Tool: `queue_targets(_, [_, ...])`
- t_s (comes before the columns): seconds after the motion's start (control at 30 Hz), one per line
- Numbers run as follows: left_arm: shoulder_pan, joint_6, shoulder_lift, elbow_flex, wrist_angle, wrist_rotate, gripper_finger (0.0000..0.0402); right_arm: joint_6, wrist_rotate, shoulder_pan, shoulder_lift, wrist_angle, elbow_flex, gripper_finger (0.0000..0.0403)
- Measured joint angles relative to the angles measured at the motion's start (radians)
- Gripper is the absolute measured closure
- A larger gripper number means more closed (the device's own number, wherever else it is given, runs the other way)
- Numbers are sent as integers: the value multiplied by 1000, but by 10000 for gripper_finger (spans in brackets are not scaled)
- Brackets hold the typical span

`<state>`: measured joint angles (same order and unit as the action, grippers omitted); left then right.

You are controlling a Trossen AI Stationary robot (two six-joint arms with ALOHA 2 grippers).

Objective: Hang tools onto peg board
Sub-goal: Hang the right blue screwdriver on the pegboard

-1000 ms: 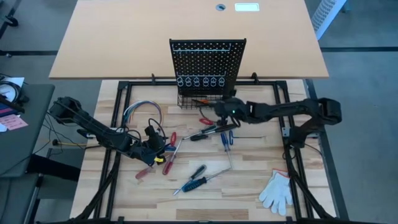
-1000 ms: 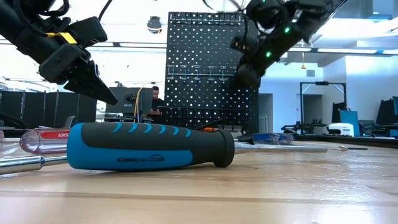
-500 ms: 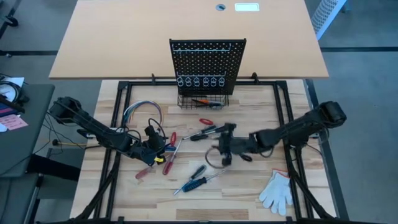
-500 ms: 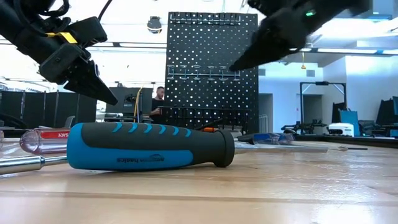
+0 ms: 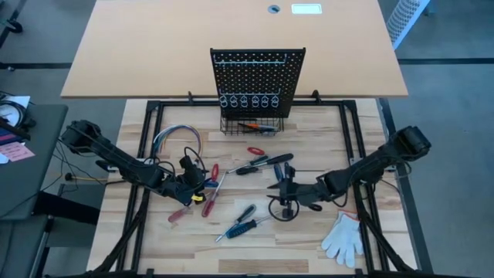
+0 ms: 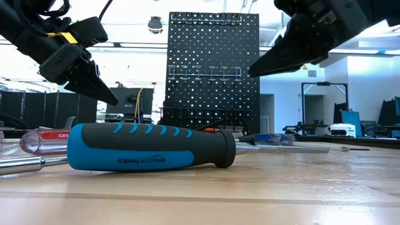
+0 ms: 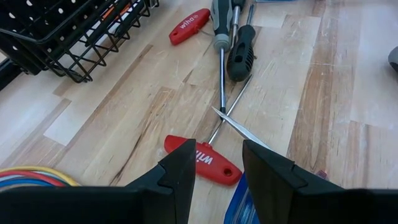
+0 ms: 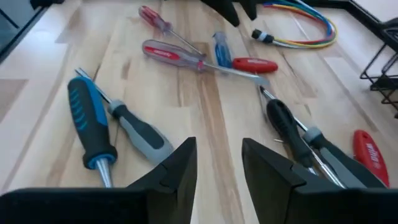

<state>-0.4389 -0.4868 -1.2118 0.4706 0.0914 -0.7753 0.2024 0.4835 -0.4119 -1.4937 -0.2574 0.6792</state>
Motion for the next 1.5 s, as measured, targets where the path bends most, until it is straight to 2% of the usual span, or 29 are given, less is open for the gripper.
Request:
queue_targets(0.07, [0, -6, 0, 0, 0, 0, 275, 1, 16, 0, 0, 10, 0, 270])
queue_targets(0.2, [0, -18, 0, 0, 1, 0, 275, 9, 137, -14, 11, 41, 0, 270])
queue_targets(0.37, [0, -11, 0, 0, 1, 0, 275, 11, 273, -48, 72, 158, 0, 270])
queue_targets(0.47, [0, -9, 0, 0, 1, 0, 275, 53, 312, -57, 111, 240, 0, 270])
queue_targets(0.63, [0, -10, 0, 0, 1, 0, 275, 176, 312, -45, 115, 317, 0, 270])
queue_targets(0.97, [0, -32, 0, 0, 1, 0, 275, 258, 299, -23, -13, 299, 0, 270])
queue_targets(1.17, [0, -32, 0, 0, 1, 0, 275, 335, 293, -9, -47, 304, 0, 267])
queue_targets(1.33, [0, -34, 0, 0, 1, 0, 275, 385, 268, 18, 4, 362, 1, 236])
queue_targets(1.5, [0, -34, 0, 0, 1, 0, 275, 452, 227, 28, 87, 531, 2, 185])
